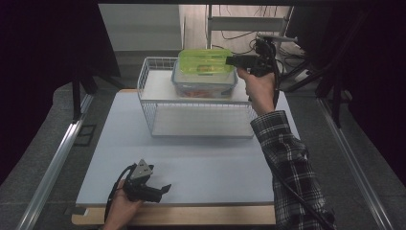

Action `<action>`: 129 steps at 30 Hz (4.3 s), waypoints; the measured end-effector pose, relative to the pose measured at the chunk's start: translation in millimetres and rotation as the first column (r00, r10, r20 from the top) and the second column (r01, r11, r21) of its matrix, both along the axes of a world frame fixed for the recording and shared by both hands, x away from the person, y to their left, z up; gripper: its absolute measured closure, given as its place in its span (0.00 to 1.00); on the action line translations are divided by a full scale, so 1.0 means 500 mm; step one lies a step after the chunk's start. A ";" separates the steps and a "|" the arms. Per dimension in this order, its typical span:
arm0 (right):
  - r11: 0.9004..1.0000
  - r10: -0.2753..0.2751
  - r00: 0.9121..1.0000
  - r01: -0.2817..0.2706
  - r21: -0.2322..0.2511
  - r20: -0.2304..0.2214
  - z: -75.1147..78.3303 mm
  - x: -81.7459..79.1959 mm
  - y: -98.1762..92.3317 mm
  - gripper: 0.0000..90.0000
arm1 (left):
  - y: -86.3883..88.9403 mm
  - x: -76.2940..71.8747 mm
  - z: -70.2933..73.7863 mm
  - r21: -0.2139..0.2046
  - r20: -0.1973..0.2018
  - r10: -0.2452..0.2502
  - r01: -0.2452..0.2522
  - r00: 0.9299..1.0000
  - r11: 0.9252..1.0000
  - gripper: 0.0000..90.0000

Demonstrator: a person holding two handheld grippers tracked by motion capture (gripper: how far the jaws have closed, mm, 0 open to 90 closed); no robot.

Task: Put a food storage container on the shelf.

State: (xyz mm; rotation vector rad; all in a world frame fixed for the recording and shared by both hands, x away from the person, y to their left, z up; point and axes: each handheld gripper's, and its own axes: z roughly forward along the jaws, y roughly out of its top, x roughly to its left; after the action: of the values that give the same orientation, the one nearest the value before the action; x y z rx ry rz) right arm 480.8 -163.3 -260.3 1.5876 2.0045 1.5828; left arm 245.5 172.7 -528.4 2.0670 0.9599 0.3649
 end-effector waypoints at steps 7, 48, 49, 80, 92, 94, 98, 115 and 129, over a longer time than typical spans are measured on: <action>1.000 0.005 1.000 -0.005 0.006 0.014 0.007 -0.002 -0.003 0.56 | 0.001 0.000 0.001 -0.007 0.002 0.003 -0.003 1.000 1.000 0.04; 0.972 0.198 0.974 -0.182 -0.148 0.105 -0.004 -0.086 -0.020 0.23 | -0.001 0.001 -0.001 -0.005 -0.009 0.000 0.000 1.000 1.000 0.04; 0.971 0.200 0.974 -0.182 -0.156 0.109 -0.005 -0.088 -0.021 0.23 | -0.001 0.001 -0.001 -0.007 -0.008 0.002 -0.002 1.000 1.000 0.04; 0.952 0.237 0.956 -0.192 -0.240 0.172 -0.088 -0.138 -0.053 0.11 | 0.003 0.003 0.000 -0.032 -0.022 0.000 -0.001 1.000 0.999 0.05; 0.942 0.251 0.951 -0.198 -0.269 0.181 -0.118 -0.157 -0.057 0.09 | 0.003 0.003 0.000 -0.034 -0.022 -0.001 0.000 1.000 0.999 0.05; 0.940 0.255 0.950 -0.200 -0.275 0.180 -0.123 -0.159 -0.057 0.09 | 0.003 0.003 0.000 -0.034 -0.022 -0.001 0.000 1.000 0.999 0.05; 0.936 0.262 0.948 -0.204 -0.285 0.181 -0.135 -0.165 -0.058 0.08 | 0.003 0.003 0.000 -0.033 -0.021 -0.002 0.001 1.000 0.999 0.05; 0.904 0.302 0.935 -0.219 -0.367 0.186 -0.192 -0.199 -0.066 0.02 | 0.005 0.002 0.001 -0.047 -0.020 -0.006 0.005 1.000 0.999 0.04; 0.882 0.314 0.929 -0.209 -0.422 0.198 -0.236 -0.228 -0.071 0.02 | 0.004 0.002 0.001 -0.046 -0.021 -0.011 0.010 1.000 0.999 0.04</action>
State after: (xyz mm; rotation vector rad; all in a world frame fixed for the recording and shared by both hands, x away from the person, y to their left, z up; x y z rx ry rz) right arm 366.7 -199.0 -378.2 0.9391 2.2741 1.2662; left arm 246.8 174.8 -528.1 2.0369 0.9609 0.3131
